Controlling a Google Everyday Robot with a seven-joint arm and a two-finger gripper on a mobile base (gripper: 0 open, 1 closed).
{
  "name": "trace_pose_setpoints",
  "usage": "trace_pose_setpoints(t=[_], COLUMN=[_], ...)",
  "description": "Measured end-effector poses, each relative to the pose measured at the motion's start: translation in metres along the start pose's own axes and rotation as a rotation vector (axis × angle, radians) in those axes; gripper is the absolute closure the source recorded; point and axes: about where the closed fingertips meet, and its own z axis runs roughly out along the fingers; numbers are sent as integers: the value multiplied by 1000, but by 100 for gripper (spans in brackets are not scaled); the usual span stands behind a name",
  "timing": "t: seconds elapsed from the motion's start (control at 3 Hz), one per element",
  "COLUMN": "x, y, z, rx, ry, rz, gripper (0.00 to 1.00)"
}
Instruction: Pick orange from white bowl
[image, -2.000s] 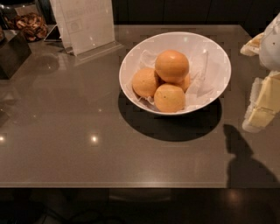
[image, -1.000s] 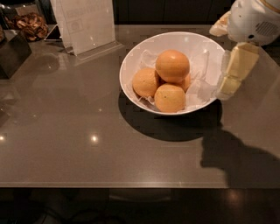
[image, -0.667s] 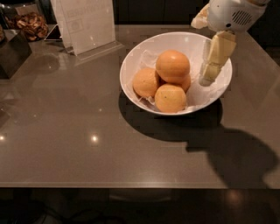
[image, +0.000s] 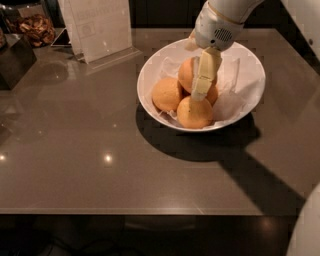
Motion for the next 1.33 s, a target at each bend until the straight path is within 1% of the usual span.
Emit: trace_pose_setpoints(t=[0.33,0.67,1.0,1.33], x=[-2,7,20,20], y=[-6,-4,5,5], z=[3,15,35,37], rx=[17,6,-34,-33], ry=[-9,-35,-34,-34], rz=[-1,34,72,72], gripper=[0,0,0,19])
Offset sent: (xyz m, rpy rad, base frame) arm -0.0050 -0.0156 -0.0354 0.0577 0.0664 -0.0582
